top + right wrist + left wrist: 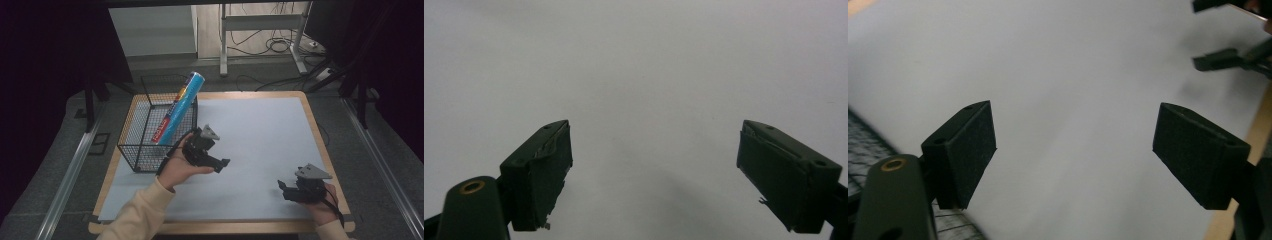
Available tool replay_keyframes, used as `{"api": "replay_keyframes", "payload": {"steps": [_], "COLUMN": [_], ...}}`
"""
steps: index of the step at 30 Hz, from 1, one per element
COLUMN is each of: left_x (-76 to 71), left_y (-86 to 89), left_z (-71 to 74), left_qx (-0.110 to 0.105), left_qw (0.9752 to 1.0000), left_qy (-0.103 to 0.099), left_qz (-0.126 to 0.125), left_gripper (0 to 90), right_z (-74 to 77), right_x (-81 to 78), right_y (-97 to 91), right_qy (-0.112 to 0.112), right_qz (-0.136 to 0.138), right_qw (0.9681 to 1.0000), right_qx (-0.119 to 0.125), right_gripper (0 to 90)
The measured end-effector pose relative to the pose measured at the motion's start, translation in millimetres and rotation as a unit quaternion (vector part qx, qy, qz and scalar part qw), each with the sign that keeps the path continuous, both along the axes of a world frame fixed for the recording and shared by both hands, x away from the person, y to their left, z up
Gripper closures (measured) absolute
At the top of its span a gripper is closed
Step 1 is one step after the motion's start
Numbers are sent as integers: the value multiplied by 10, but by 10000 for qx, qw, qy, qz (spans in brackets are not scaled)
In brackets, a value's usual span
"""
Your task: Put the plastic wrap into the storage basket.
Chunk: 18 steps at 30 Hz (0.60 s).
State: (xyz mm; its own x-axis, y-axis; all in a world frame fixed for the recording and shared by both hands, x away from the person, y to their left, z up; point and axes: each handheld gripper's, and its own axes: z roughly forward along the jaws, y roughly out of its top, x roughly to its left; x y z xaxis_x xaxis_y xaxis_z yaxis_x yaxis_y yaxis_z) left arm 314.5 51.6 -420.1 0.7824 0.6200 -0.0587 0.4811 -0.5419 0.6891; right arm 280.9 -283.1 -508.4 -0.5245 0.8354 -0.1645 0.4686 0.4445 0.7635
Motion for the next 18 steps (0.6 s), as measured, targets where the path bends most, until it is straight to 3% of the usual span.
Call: {"api": "replay_keyframes", "payload": {"steps": [4,9,13,18], "left_x": [-186,-237,-248,-249], "left_y": [-133,-168,-149,-132], "left_z": [-296,-488,-657,-702], "left_qx": [90,236,306,335], "left_qw": [9997,9991,9990,9989], "left_qy": [111,244,287,315], "left_qz": [-204,-268,-165,-127], "left_gripper": [178,177,178,178], "right_z": [-2,-11,-23,-25], "right_x": [-1,4,8,10], "right_y": [1,6,5,5], "right_qy": [1,8,3,-33], "right_qz": [-4,0,1,14], "right_qw": [10000,10000,10000,10000], "right_qx": [-4,-30,-60,-48], "right_gripper": [150,150,150,149]}}
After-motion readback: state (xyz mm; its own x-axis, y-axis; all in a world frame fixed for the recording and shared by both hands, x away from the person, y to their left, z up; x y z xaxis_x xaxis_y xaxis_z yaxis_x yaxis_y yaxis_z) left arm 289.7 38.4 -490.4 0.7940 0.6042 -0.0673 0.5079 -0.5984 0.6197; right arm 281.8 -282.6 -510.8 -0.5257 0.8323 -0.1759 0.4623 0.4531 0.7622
